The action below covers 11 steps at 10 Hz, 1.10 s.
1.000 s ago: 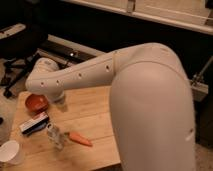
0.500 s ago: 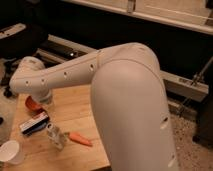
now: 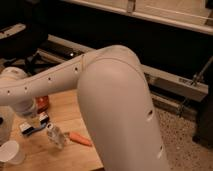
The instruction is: Knock the bottle over
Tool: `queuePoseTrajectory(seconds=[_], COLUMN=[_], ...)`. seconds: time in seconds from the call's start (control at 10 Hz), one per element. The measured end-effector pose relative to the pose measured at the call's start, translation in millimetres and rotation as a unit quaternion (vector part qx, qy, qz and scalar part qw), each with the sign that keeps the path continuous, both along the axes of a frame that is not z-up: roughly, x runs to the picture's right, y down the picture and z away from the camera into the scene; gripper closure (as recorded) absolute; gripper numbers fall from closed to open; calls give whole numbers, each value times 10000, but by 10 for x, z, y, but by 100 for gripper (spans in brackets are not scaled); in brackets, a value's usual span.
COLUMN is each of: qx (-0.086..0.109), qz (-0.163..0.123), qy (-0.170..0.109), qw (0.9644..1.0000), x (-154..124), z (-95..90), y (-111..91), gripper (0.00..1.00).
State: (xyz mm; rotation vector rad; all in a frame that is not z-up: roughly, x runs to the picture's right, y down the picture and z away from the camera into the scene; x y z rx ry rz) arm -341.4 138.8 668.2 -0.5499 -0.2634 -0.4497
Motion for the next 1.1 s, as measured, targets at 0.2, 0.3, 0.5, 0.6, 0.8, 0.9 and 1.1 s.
queuePoseTrajectory(seconds=[0.2, 0.3, 0.5, 0.6, 0.8, 0.9, 1.1], qx=[-154, -198, -257, -264, -289, -293, -238], qz=[-107, -89, 8, 67, 204, 242, 285], qy=[25, 54, 102, 127, 159, 161, 175], qw=[9998, 9998, 9996, 9995, 9992, 9991, 9992], x=[18, 60, 164, 223, 345, 389, 480], z=[-134, -198, -347, -415, -529, -556, -553], y=[261, 361, 563, 642, 788, 822, 805], gripper=[45, 54, 75, 84, 100, 100, 100])
